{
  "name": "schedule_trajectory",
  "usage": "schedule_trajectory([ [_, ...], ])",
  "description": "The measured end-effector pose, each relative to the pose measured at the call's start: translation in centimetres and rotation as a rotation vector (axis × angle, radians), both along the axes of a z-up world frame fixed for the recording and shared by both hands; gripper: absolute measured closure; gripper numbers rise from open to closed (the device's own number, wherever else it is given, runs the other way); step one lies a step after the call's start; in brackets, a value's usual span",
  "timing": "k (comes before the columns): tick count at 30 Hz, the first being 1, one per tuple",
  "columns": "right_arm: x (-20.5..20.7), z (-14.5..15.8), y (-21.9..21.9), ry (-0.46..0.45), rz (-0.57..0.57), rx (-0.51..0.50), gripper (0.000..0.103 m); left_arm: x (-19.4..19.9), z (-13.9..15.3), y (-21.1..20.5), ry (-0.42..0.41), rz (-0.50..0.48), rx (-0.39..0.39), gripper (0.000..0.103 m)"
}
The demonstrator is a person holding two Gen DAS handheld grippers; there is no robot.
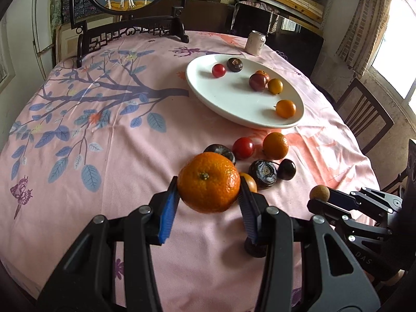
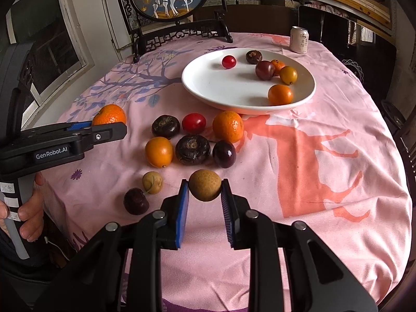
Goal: Organize fruits
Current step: 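Place the brown fruit and the tangerine on the white plate and release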
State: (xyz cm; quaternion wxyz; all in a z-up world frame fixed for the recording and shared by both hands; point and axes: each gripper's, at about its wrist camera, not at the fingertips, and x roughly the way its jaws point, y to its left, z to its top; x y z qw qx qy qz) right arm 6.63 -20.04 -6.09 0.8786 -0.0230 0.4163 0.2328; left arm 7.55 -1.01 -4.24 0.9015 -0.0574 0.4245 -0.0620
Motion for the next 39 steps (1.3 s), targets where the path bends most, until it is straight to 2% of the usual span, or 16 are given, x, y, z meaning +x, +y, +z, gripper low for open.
schedule_trajectory([
  [6, 0.4, 0.0, -0.2, 0.000, -0.006, 0.000, 0.078, 0.4, 1.2, -0.5, -0.016, -0.017, 0.011, 0.058],
  [11, 1.9, 1.0, -0.6, -0.017, -0.012, -0.009, 0.078, 3.0, 2.9, -1.2, -0.030, -0.043, 0.055, 0.058],
  [16, 5.6, 3.5, -0.9, -0.084, -0.024, -0.047, 0.078, 9.1, 4.1, -2.2, 0.002, -0.059, 0.086, 0.058],
  [20, 11.4, 4.6, -0.4, -0.104, -0.045, -0.048, 0.078, 15.8, 3.3, -3.1, 0.063, -0.037, 0.088, 0.058],
  [24, 17.3, 3.3, 1.1, -0.075, -0.052, -0.071, 0.078, 21.0, 1.3, -4.0, 0.115, -0.015, 0.107, 0.058],
  [28, 20.5, 1.4, 1.9, -0.026, -0.047, -0.103, 0.078, 23.6, -0.4, -4.3, 0.157, 0.002, 0.102, 0.058],
  [38, 22.6, -0.5, 2.0, 0.010, -0.068, -0.121, 0.077, 25.2, -0.8, -4.9, 0.159, -0.006, 0.096, 0.057],
  [39, 22.7, -0.5, 2.0, 0.013, -0.072, -0.127, 0.072, 25.2, -0.6, -4.8, 0.160, -0.002, 0.093, 0.057],
])
